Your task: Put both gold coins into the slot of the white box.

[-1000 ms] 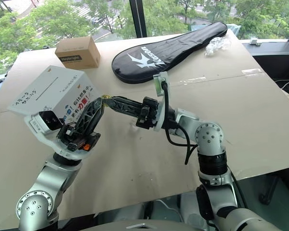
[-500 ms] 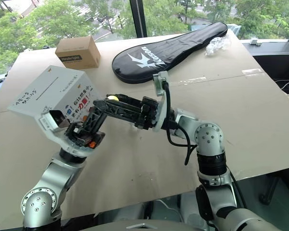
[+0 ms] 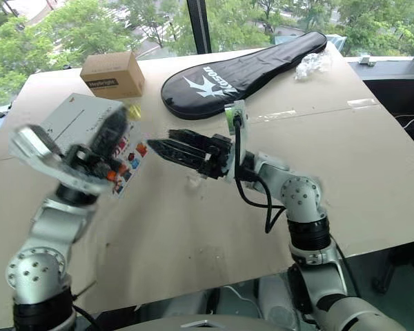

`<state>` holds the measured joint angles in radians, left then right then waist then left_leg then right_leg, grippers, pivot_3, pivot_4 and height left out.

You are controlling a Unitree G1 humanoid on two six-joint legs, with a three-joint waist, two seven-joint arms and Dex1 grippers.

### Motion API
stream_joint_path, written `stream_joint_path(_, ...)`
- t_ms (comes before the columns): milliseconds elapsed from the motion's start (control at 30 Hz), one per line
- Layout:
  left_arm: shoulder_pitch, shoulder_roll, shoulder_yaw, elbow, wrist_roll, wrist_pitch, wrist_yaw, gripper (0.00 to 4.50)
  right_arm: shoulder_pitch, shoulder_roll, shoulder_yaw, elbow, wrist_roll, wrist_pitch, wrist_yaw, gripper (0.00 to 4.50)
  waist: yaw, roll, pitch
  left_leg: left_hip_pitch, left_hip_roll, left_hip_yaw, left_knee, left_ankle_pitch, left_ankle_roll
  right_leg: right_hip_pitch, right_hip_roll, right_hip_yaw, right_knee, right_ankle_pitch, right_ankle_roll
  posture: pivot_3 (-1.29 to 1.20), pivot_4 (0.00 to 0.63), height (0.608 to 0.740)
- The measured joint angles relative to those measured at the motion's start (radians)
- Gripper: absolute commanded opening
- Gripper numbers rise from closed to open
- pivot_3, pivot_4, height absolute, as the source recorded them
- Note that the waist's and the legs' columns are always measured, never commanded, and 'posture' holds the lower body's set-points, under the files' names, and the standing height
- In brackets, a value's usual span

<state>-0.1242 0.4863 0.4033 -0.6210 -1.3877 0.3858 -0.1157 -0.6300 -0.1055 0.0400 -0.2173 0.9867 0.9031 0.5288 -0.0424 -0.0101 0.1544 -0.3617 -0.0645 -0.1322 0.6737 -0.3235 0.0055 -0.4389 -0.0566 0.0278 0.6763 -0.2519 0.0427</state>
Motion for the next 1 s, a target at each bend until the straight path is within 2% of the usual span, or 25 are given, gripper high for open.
stream_joint_path(67, -0.023, 0.064, 0.025, -0.004, 0.061, 0.0, 0.023, 0.0, -0.024, -0.038, 0.0, 0.004, -0.037, -0.027, 0.036, 4.45, -0.002, 0.0, 0.0, -0.001, 0.0, 0.0, -0.001, 0.0, 0.0, -0.001, 0.0, 0.0, 0.0, 0.0, 0.0, 0.0, 0.15, 0.74)
stream_joint_path(133, -0.034, 0.171, 0.062, -0.01, 0.161, 0.007, 0.029, 0.0, -0.068, -0.078, -0.003, 0.008, -0.07, -0.06, 0.079, 4.45, -0.002, 0.0, 0.0, 0.0, 0.0, 0.001, -0.002, 0.0, 0.0, -0.002, 0.0, 0.0, 0.0, 0.0, 0.0, 0.0, 0.15, 0.74)
stream_joint_path(233, -0.001, 0.289, 0.102, -0.014, 0.271, 0.036, 0.002, 0.0, -0.097, -0.118, -0.003, 0.021, -0.104, -0.084, 0.12, 4.45, -0.002, 0.0, 0.001, -0.001, 0.0, 0.001, -0.003, 0.0, 0.0, -0.002, 0.0, 0.001, -0.002, 0.0, 0.0, 0.0, 0.15, 0.74)
stream_joint_path(400, 0.12, 0.397, 0.235, 0.021, 0.386, 0.084, -0.09, 0.0, -0.136, -0.212, 0.01, 0.03, -0.169, -0.102, 0.184, 4.45, -0.002, 0.001, 0.001, -0.002, 0.0, 0.0, -0.005, 0.0, 0.0, -0.003, 0.0, 0.0, -0.004, 0.0, 0.0, 0.0, 0.15, 0.74)
stream_joint_path(467, 0.173, 0.418, 0.288, 0.074, 0.448, 0.092, -0.145, 0.0, -0.153, -0.241, 0.009, 0.028, -0.178, -0.103, 0.207, 4.45, -0.001, 0.002, 0.002, -0.002, 0.001, 0.0, -0.005, 0.0, 0.0, -0.003, 0.0, 0.0, -0.004, 0.0, 0.0, 0.0, 0.15, 0.74)
stream_joint_path(600, 0.195, 0.419, 0.301, 0.17, 0.51, 0.102, -0.21, 0.0, -0.158, -0.262, 0.009, 0.018, -0.18, -0.102, 0.231, 4.45, 0.003, 0.002, 0.002, -0.003, 0.001, 0.0, -0.005, 0.0, 0.0, -0.003, 0.0, 0.0, -0.004, 0.0, 0.0, 0.0, 0.15, 0.74)
stream_joint_path(1000, 0.068, 0.452, 0.193, 0.382, 0.639, 0.159, -0.37, 0.0, -0.163, -0.285, 0.009, -0.05, -0.186, -0.085, 0.22, 4.45, 0.0, 0.002, 0.002, -0.005, 0.0, -0.002, -0.005, 0.0, 0.0, -0.003, -0.001, 0.0, -0.005, 0.0, 0.0, 0.0, 0.15, 0.74)
